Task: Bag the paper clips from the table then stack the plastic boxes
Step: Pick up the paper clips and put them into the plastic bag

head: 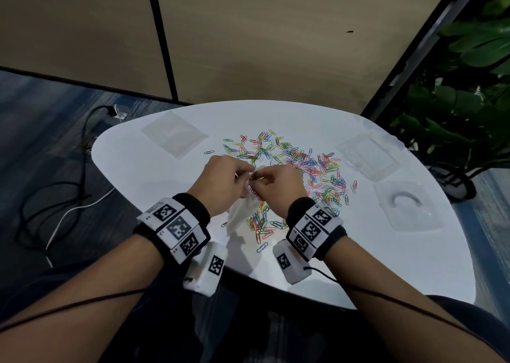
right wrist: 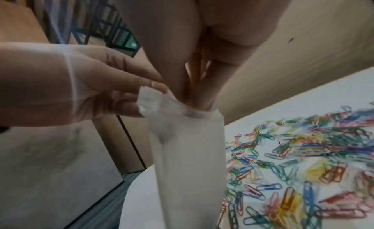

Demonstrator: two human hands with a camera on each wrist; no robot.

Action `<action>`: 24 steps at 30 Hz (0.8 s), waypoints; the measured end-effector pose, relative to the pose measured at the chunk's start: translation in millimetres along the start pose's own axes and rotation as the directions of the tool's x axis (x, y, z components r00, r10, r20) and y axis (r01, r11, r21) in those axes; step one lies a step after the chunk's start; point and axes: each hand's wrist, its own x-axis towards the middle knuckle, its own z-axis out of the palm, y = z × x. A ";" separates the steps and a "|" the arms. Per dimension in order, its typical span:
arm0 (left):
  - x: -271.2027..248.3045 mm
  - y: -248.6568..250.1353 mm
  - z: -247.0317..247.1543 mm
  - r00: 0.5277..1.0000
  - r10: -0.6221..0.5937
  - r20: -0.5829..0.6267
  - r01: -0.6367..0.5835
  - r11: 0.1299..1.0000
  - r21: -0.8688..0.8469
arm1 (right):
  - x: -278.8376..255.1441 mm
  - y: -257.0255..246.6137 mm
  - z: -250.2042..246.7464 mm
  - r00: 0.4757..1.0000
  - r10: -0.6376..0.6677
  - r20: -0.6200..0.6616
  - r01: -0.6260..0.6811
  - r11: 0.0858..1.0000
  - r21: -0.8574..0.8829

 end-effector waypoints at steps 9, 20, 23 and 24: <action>7.4 -12.5 -27.1 0.993 -0.066 -0.103 0.062 0.997 -0.038 | 8.6 -26.5 -15.2 0.987 -0.159 -0.030 0.162 0.976 0.146; 5.6 -39.1 -83.6 0.957 -0.137 -0.257 0.132 0.991 -0.040 | -14.9 25.5 112.1 0.654 -0.248 0.715 0.701 0.553 -0.450; 4.6 -48.9 -81.9 0.959 -0.166 -0.231 0.168 0.986 -0.010 | -19.4 49.6 125.3 0.644 -0.225 0.731 0.756 0.330 -0.565; 4.4 -51.4 -81.0 0.960 -0.174 -0.221 0.177 0.984 -0.007 | -19.4 58.6 120.3 0.661 -0.213 0.719 0.743 0.314 -0.591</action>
